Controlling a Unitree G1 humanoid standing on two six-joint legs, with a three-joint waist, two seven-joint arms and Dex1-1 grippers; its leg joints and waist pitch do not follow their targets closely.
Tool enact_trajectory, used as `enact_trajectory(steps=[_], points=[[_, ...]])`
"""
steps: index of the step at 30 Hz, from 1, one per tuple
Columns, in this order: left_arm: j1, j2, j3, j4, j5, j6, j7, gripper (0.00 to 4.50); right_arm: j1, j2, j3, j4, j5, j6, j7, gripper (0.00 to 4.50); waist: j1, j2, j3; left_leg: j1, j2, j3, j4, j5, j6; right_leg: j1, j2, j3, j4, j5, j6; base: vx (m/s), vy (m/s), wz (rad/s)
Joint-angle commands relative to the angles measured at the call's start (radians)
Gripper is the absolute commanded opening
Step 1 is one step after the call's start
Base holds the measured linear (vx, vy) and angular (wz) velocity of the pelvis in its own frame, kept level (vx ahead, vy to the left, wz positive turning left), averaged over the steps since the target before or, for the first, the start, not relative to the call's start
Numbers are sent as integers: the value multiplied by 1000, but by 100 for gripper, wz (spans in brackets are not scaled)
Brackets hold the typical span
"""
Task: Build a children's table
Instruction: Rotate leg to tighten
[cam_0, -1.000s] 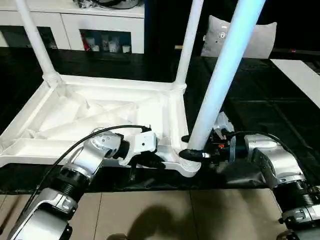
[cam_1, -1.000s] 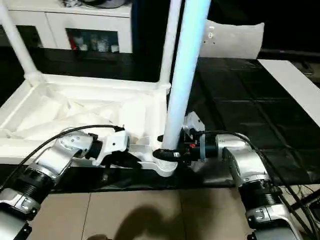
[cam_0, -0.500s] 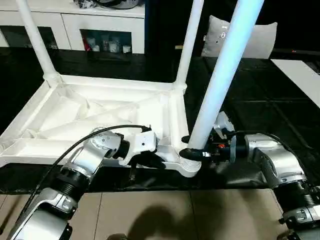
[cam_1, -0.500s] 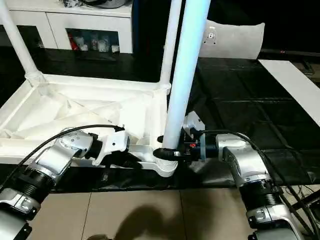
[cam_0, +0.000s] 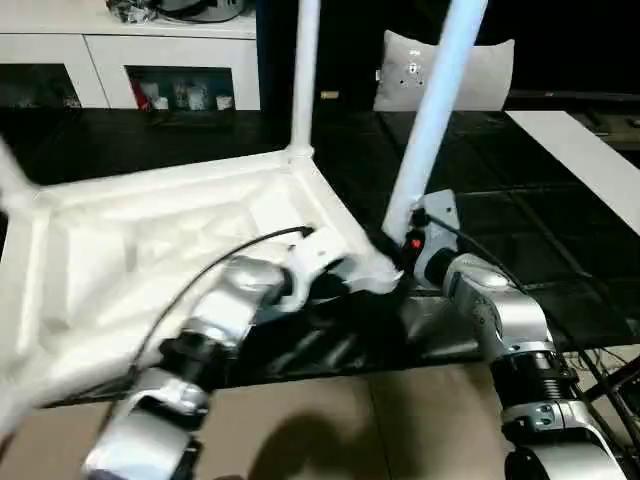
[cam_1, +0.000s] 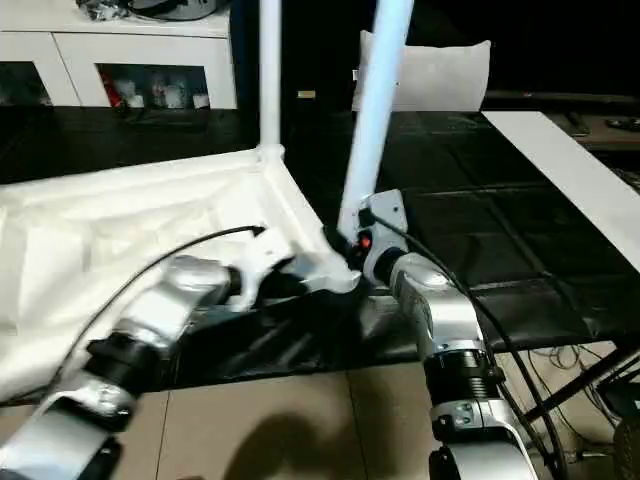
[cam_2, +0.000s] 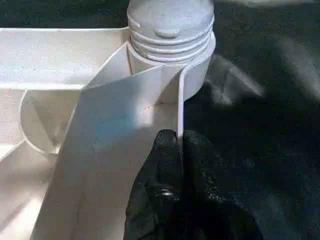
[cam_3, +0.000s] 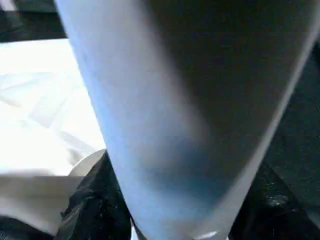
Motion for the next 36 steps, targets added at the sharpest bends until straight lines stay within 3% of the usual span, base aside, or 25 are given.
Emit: enact_trajectory(steps=[1, 5, 8, 9, 12, 20, 21, 26, 27, 31, 32, 36], points=[[-32, -53, 21, -3, -40, -49, 35, 0, 13, 51, 21, 29, 14, 20, -7, 266, 7, 0, -61, -4, 22, -9, -62, -140, 25, 53, -81, 54, -88, -198, -150, 0, 0, 0], [-35, -36, 7, 2, -19, -87, 30, 0, 24, 43, 12, -5, 28, 6, 13, 286, 10, 0, -61, -3, 24, -9, -64, -132, 36, 55, -82, 53, -88, -182, -154, 0, 0, 0], [-24, -1, -14, -3, -14, -129, -18, 0, 50, -14, 39, -31, 20, -14, 85, 317, 12, 2, -61, -2, 25, -8, -63, -133, 42, 57, -81, 53, -86, -161, -158, 0, 0, 0], [-17, 24, -27, 2, -13, -174, -60, 0, 68, -49, 52, -41, 20, -41, 141, 323, 16, -4, -60, -4, 25, -9, -64, -134, 48, 58, -85, 52, -87, -179, -156, 0, 0, 0], [-15, 72, -49, 20, -8, -238, -134, 0, 99, -132, 67, -72, 44, -84, 305, 350, 20, -5, -60, -5, 26, -8, -63, -139, 58, 59, -85, 53, -89, -188, -143, 0, 0, 0], [-14, 129, -76, 43, -22, -350, -271, 0, 130, -264, 111, -120, 68, -82, 528, 416, 32, -4, -62, -1, 30, -7, -60, -122, 74, 57, -85, 52, -81, -138, -171, 0, 0, 0], [-10, 160, -104, 44, -24, -384, -337, 0, 132, -302, 124, -124, 81, -83, 591, 416, 31, -8, -62, -2, 31, -6, -60, -116, 74, 57, -85, 51, -78, -125, -179, 0, 0, 0], [7, 207, -132, 32, -39, -441, -469, 0, 138, -355, 160, -132, 106, -87, 742, 376, 46, -6, -63, -2, 35, -5, -57, -108, 85, 57, -85, 49, -72, -95, -198, 0, 0, 0], [11, 218, -138, 27, -40, -449, -495, 0, 134, -363, 174, -128, 96, -99, 766, 345, 50, -2, -62, -1, 36, -4, -57, -115, 81, 55, -86, 49, -75, -108, -198, 0, 0, 0], [13, 239, -147, 26, -36, -480, -540, 0, 134, -380, 199, -124, 102, -103, 829, 328, 60, -3, -61, 2, 38, -5, -59, -130, 65, 54, -88, 50, -75, -136, -195, 0, 0, 0], [13, 246, -150, 24, -38, -486, -549, 0, 135, -384, 203, -124, 110, -100, 843, 302, 63, -7, -61, 1, 39, -6, -59, -131, 64, 55, -88, 49, -73, -138, -195, 0, 0, 0], [15, 260, -152, 25, -46, -501, -566, 0, 136, -390, 212, -124, 118, -102, 871, 276, 63, -9, -60, 1, 38, -6, -59, -141, 57, 54, -90, 49, -76, -166, -185, 0, 0, 0]])
